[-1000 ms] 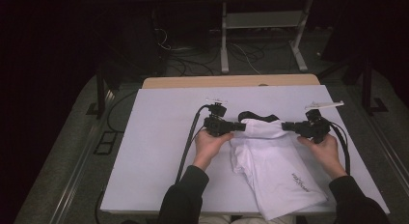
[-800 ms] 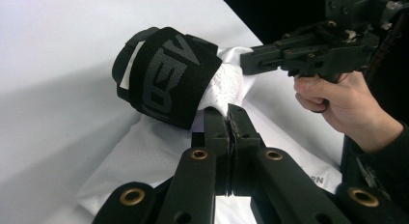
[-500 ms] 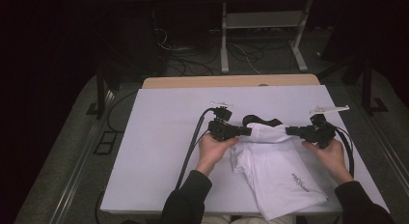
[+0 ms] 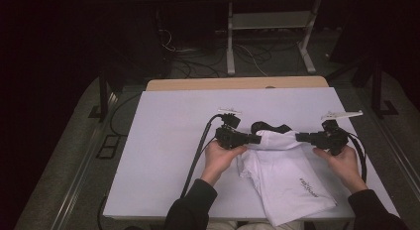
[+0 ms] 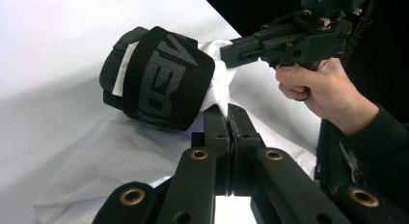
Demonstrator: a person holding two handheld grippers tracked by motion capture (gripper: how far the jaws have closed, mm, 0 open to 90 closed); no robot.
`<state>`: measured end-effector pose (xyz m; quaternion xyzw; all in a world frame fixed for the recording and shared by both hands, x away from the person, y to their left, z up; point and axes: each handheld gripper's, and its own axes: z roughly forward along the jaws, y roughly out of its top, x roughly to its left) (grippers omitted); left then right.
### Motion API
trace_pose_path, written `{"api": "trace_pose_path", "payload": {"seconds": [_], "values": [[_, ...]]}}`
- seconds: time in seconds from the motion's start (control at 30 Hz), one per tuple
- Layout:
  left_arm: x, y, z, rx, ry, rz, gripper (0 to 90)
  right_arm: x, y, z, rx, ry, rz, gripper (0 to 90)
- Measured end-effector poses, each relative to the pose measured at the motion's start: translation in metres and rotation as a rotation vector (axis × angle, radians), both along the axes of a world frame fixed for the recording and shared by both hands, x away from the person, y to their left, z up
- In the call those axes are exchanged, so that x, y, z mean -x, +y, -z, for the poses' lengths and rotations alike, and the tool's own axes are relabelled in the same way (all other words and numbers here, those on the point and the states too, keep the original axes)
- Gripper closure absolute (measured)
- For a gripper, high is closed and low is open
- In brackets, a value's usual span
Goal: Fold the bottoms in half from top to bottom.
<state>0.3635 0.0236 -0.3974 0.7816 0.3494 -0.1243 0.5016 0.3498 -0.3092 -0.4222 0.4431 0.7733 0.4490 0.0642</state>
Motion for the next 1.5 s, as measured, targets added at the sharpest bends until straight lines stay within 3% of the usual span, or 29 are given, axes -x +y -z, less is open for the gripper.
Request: {"api": "trace_pose_path", "payload": {"seconds": [0.27, 0.43, 0.7, 0.93, 1.5], "values": [[0.011, -0.004, -0.005, 0.015, 0.0, 0.038, 87.3, 0.01, -0.006, -0.003, -0.016, 0.003, -0.007, 87.8], [0.025, -0.008, 0.002, 0.036, -0.001, 0.081, 87.4, 0.017, -0.009, -0.002, -0.006, 0.006, -0.016, 87.8], [0.039, -0.011, 0.012, 0.052, 0.012, 0.103, 87.4, 0.027, -0.012, 0.0, -0.004, 0.023, -0.021, 87.9], [0.052, -0.015, 0.018, 0.0, -0.014, 0.145, 87.4, 0.035, -0.013, 0.002, 0.004, 0.038, -0.042, 87.9], [0.076, -0.01, 0.036, 0.022, 0.004, 0.17, 87.3, 0.06, -0.017, 0.003, -0.004, 0.066, -0.088, 87.8]]}}
